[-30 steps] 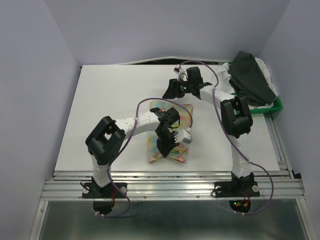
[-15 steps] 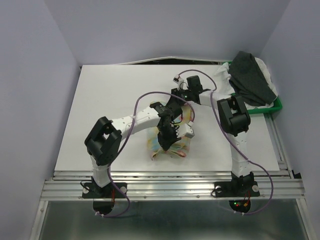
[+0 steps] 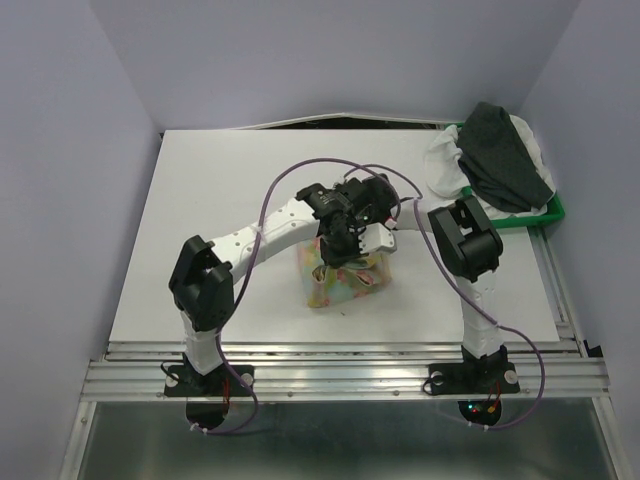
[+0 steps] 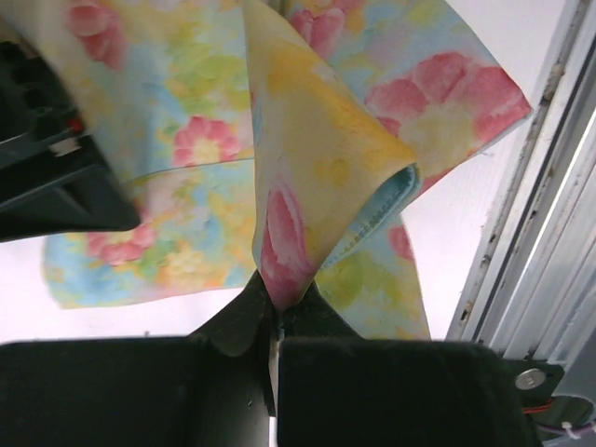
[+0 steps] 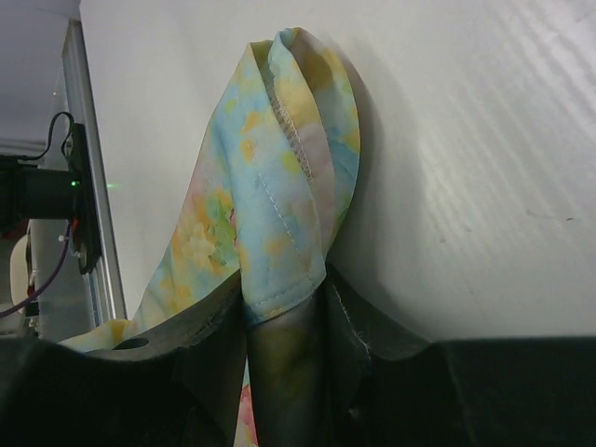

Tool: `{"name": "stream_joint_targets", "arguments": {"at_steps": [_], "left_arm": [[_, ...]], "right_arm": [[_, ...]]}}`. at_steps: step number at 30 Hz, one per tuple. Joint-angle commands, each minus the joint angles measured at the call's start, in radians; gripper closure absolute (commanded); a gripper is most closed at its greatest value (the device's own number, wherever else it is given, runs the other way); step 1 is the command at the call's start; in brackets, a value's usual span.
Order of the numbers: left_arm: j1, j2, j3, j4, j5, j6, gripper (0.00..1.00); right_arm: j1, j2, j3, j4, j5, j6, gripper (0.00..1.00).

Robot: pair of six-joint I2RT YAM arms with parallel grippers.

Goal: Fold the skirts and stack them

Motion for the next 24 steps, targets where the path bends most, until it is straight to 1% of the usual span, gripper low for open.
{"name": "stream_joint_targets", "arguments": {"at_steps": [1, 4, 7, 8, 10, 11, 14, 16, 22, 24], "left_arm": [[0.009, 0.01, 0.082, -0.015, -0.076, 0.077, 1.0], [0.009, 0.025, 0.117, -0.037, -0.083, 0.096, 1.0], [0.004, 0.024, 0.12, -0.063, -0.032, 0.099, 1.0], [0.001, 0.01, 0.094, -0.064, -0.003, 0.1, 1.0], [-0.005, -0.008, 0.054, -0.057, 0.021, 0.1, 1.0], [-0.015, -0.019, 0.013, -0.055, 0.044, 0.102, 1.0], [-0.029, -0.054, -0.03, -0.05, 0.06, 0.102, 1.0], [-0.031, -0.07, -0.038, -0.057, 0.078, 0.1, 1.0], [-0.04, -0.082, -0.05, -0.066, 0.109, 0.099, 1.0], [-0.042, -0.081, -0.059, -0.067, 0.118, 0.1, 1.0]], "right_arm": [[0.026, -0.028, -0.078, -0.022, 0.017, 0.002, 0.59], [0.026, -0.045, -0.08, -0.019, 0.046, -0.001, 0.57], [0.026, -0.062, -0.028, -0.034, 0.093, -0.018, 0.54], [0.026, -0.063, -0.009, -0.042, 0.13, -0.02, 0.54], [0.026, -0.054, 0.034, -0.054, 0.153, -0.032, 0.54], [0.026, -0.046, 0.086, -0.082, 0.178, -0.041, 0.54], [0.026, -0.017, 0.158, -0.129, 0.207, -0.075, 0.57], [0.026, 0.006, 0.206, -0.159, 0.225, -0.087, 0.57], [0.017, 0.03, 0.275, -0.165, 0.276, -0.103, 0.56], [0.017, 0.046, 0.298, -0.197, 0.299, -0.154, 0.56]]}}
